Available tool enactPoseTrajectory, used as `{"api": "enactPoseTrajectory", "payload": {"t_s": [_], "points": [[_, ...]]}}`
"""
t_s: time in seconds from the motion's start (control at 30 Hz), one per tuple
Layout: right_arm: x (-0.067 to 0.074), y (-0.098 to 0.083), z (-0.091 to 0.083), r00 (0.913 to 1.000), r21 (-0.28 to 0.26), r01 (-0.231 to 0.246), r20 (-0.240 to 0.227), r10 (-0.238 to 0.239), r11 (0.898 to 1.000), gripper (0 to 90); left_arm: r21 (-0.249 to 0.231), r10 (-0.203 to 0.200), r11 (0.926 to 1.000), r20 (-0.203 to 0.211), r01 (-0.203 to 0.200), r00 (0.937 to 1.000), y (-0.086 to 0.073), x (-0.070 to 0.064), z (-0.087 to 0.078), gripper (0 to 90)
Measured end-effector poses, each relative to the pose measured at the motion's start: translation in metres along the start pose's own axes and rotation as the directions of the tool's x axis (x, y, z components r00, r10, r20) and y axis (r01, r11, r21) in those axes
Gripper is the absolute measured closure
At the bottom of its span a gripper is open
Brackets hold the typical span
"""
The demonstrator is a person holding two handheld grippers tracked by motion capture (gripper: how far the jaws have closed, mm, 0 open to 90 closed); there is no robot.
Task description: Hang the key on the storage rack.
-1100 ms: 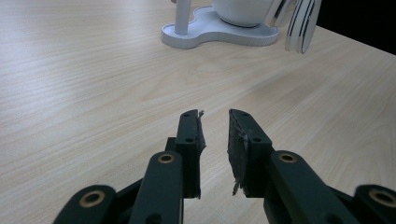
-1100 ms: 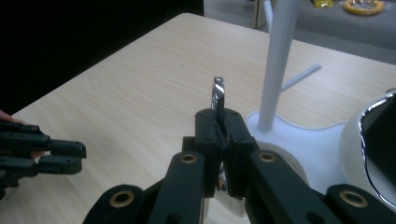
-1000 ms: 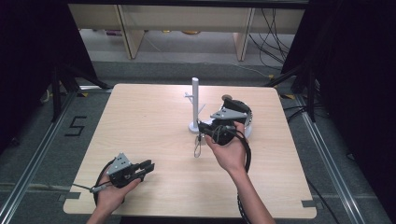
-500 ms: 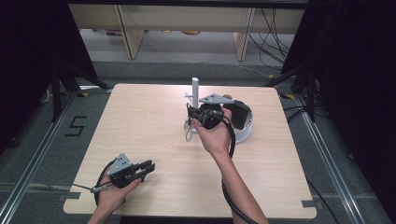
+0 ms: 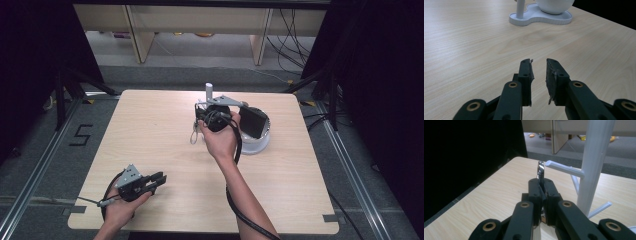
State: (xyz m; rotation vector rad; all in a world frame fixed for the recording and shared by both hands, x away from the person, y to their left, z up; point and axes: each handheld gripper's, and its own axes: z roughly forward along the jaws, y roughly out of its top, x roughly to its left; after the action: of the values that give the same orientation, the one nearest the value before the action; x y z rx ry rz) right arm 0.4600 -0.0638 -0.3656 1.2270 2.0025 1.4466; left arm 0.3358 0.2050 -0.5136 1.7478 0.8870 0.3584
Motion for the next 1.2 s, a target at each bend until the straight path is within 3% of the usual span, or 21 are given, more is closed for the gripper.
{"api": "enactPoseTrajectory", "payload": {"t_s": [0.07, 0.13, 0.4, 0.67, 1.2], "points": [[0.000, -0.001, 0.002, 1.0000, 0.006, -0.001, -0.005, 0.001, 1.000, 87.3, 0.009, 0.003, 1.0000, -0.008, -0.003, 1.0000, 0.000, 0.000, 0.000, 73.5], [0.001, -0.001, 0.002, 0.9992, 0.011, -0.040, 0.000, 0.040, 0.999, 87.3, 0.011, 0.003, 0.9999, -0.007, -0.003, 1.0000, 0.000, 0.000, 0.000, 73.5], [0.001, 0.001, 0.005, 0.9984, 0.000, -0.056, -0.004, 0.056, 0.998, 87.3, 0.013, 0.004, 0.9999, -0.004, -0.004, 1.0000, 0.000, -0.001, 0.000, 73.6], [-0.002, 0.002, 0.007, 0.9947, -0.012, -0.103, -0.007, 0.103, 0.995, 87.2, 0.015, 0.005, 0.9999, 0.000, -0.005, 1.0000, -0.001, -0.001, 0.001, 73.5], [-0.010, -0.001, 0.013, 0.9943, 0.003, -0.099, 0.039, 0.099, 0.995, 87.0, 0.017, 0.005, 0.9998, -0.001, -0.005, 1.0000, -0.001, -0.001, 0.000, 73.5]]}}
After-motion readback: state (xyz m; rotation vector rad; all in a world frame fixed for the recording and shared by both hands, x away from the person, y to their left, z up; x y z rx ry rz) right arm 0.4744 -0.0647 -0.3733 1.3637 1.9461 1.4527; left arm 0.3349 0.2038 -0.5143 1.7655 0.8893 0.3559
